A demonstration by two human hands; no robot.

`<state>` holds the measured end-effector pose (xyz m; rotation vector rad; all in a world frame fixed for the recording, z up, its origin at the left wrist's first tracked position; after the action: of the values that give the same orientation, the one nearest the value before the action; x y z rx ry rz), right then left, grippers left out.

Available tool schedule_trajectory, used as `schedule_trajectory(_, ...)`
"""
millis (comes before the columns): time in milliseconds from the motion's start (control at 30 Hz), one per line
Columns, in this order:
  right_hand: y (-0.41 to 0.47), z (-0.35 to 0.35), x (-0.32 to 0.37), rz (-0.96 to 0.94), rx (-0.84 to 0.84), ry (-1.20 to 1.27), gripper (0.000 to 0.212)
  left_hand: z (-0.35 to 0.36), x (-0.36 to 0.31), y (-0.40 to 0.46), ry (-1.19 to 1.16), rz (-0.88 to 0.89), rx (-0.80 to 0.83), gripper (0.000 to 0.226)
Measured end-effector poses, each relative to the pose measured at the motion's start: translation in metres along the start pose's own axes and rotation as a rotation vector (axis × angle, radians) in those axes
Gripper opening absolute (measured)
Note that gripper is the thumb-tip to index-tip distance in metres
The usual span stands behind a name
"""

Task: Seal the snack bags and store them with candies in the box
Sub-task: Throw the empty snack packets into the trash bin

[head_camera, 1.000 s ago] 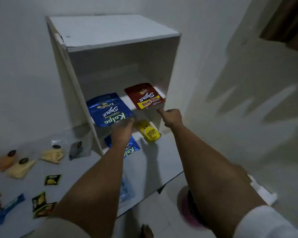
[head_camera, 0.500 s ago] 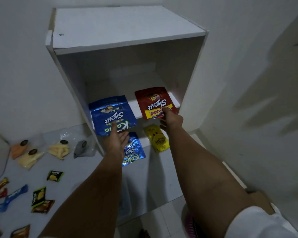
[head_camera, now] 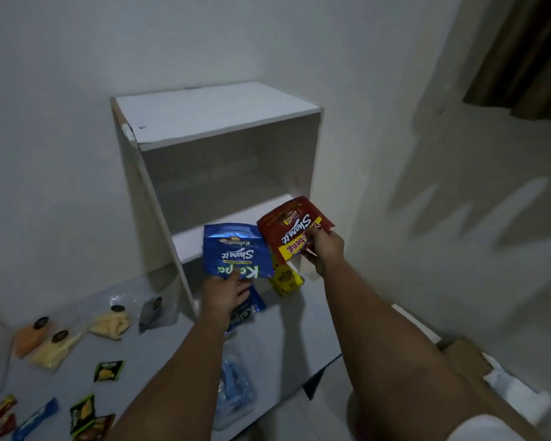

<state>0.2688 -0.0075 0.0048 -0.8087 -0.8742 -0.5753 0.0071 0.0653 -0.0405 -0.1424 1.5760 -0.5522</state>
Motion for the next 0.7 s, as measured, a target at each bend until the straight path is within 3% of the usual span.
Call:
schedule_trajectory(100, -0.035, -0.036, 0.025, -0.085, -0.059, -0.06, 0.021, 0.008, -0.007, -0.02, 0.2, 0.082, 0.087, 0.014)
schedule_trajectory(300, -0.134, -0.138, 0.06, -0.235, -0.242, -0.228, 0.022, 0.014, 0.019, -0.05, 0.542, 0.255, 0.152, 0.036)
schedule_trajectory(533, -0.22, -0.268, 0.063, -0.241, -0.426, -0.441, 0.018, 0.079, 0.071, -0.104, 0.804, 0.347, 0.304, 0.034)
schedule_trajectory(700, -0.261, -0.349, 0.041, -0.215, -0.56, -0.459, 0.019, 0.133, 0.091, -0.181, 0.98, 0.435, 0.448, 0.034)
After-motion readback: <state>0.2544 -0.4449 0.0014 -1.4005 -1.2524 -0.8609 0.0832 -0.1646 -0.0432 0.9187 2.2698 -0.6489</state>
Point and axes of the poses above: each hand's wrist, its own y-axis towards the middle knuckle, its own z-axis out of the palm, x = y × z, the point moved 10 cm from there along y, towards the middle knuckle, and after that the axes turned 11 degrees about y, right-handed, at the moved point
